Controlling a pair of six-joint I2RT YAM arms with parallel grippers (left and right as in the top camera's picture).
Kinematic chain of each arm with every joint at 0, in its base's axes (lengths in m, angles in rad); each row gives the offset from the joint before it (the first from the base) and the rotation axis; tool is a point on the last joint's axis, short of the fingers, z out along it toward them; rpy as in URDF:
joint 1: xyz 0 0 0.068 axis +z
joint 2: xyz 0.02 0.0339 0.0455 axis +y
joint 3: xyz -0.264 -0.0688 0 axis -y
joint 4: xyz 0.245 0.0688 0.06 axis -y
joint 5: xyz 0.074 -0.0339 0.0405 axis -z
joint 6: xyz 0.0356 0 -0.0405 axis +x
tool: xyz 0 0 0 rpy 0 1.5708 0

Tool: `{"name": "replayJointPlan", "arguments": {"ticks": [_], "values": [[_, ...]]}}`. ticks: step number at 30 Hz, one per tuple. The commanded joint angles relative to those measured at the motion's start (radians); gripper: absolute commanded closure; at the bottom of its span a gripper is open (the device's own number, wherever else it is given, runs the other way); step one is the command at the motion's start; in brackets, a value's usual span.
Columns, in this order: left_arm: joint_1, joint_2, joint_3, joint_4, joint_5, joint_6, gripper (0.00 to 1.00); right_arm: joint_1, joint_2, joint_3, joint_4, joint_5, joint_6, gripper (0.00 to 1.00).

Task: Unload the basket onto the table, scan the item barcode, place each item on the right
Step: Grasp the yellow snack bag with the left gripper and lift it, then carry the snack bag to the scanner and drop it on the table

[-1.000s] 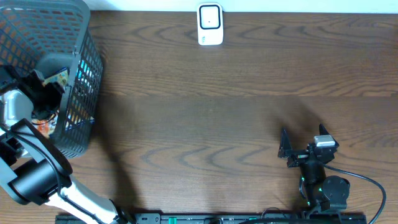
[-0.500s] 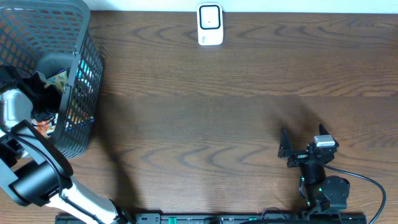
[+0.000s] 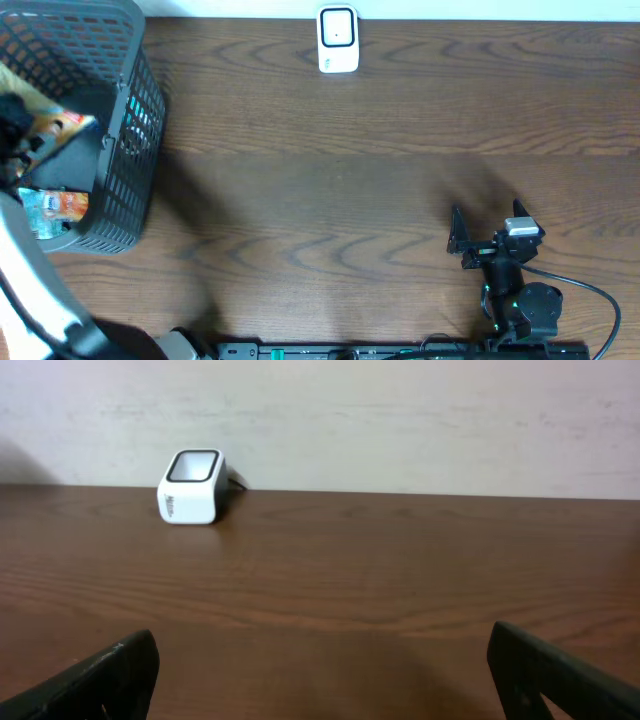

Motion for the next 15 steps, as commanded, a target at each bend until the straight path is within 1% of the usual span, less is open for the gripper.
{"name": "replayJointPlan", "arguments": {"ticks": [1,3,7,9,11,12,15], "values": [[-0.001,-0.087,0.02,0.065,0.129,-0.134,0.93,0.008,-0.005,-0.001,-0.005,0.007,0.004,0.01],[-0.004,-0.132,0.02,0.131,0.16,-0.231,0.93,0.008,-0.005,-0.001,-0.005,0.008,0.004,0.01],[-0.019,-0.204,0.02,0.257,0.163,-0.448,0.93,0.008,-0.005,-0.001,-0.005,0.007,0.003,0.01],[-0.037,-0.231,0.02,0.311,0.163,-0.531,0.93,0.008,-0.005,-0.001,-0.005,0.007,0.003,0.01],[-0.074,-0.251,0.02,0.336,0.163,-0.567,0.93,0.008,-0.005,-0.001,-0.005,0.007,0.004,0.01],[-0.101,-0.257,0.02,0.34,0.163,-0.566,0.93,0.008,-0.005,-0.001,-0.005,0.007,0.004,0.01],[-0.223,-0.254,0.02,0.338,0.163,-0.564,0.93,0.008,-0.005,-0.001,-0.005,0.007,0.004,0.01]]}}
